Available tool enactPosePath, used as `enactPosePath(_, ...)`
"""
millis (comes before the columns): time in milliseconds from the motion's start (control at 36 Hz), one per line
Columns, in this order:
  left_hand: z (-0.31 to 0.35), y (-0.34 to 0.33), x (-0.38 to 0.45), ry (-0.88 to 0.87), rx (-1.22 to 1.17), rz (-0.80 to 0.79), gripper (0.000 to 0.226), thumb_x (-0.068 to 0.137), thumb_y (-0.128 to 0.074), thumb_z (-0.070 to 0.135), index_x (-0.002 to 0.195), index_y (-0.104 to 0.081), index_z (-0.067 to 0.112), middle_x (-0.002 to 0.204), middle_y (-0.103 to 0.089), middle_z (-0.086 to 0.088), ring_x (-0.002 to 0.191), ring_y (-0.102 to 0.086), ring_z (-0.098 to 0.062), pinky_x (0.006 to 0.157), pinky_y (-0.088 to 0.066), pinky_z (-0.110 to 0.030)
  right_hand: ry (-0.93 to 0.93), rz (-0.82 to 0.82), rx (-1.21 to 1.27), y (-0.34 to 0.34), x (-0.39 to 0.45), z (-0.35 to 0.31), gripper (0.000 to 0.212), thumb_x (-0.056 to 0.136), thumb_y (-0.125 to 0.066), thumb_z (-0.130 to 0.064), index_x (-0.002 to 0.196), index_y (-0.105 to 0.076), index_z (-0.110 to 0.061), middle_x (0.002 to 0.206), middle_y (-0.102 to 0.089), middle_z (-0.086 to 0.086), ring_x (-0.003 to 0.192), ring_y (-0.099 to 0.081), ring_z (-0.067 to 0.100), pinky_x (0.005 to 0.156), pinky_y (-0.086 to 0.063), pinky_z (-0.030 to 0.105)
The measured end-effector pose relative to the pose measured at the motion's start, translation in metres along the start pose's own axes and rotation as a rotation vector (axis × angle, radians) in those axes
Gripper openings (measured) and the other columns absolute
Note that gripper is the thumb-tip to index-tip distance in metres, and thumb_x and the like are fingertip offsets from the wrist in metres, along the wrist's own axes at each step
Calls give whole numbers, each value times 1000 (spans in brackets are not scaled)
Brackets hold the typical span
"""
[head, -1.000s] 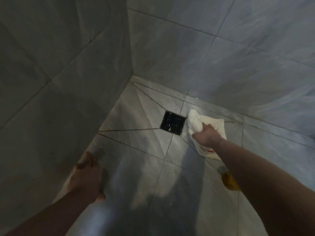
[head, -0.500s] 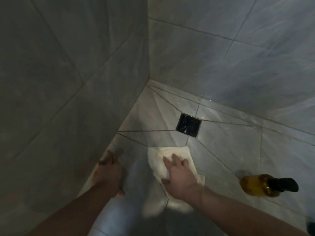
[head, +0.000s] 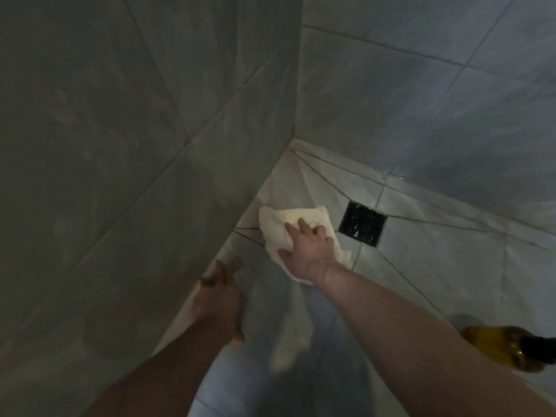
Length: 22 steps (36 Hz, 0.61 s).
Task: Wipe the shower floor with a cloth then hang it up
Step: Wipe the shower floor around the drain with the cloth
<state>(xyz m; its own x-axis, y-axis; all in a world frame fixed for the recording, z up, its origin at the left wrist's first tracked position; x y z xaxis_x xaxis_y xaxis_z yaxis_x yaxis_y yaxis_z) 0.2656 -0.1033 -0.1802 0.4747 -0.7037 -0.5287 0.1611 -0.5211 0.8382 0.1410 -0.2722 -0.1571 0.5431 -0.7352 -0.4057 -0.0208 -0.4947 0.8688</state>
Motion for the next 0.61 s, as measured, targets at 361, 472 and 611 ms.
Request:
enactPosePath(361,2,8,-8,-28,-33,2,162,31,-90,61,150,-2,-5,156,-22,-19,135,-42,-28,106,-41,-34,154,-60,-125,-34,-77,16,76,90,-47,-59,154,-12,-40,165,-6,-6,147,-14,31,112,-23,48)
enactPosePath(472,8,17,-14,-31,-63,-13,157,35,-90,60,149,-4,-6,157,-18,-20,137,-40,-29,108,-40,-33,105,10,-126,-19,-49,21,73,89,-46,-59,153,-19,-37,164,-15,-6,143,-22,30,109,-27,47)
enactPosePath(611,4,19,-15,-10,-104,14,156,34,-91,60,148,-8,-6,149,-36,-17,132,-45,-27,105,-44,-32,-37,-2,-19,-16,-30,11,72,89,-48,-54,153,-19,-33,163,-15,-1,142,-21,33,106,-26,49)
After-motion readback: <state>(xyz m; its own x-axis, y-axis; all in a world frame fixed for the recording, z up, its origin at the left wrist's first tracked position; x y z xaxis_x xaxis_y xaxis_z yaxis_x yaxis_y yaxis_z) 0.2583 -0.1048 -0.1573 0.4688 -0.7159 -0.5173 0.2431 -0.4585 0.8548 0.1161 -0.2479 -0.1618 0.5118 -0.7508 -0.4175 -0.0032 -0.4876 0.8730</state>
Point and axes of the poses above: each hand's wrist, its own x-axis towards the middle knuckle, its own y-axis out of the back of the hand, z = x × y, the point moved 7 cm from there along x, towards the middle knuckle
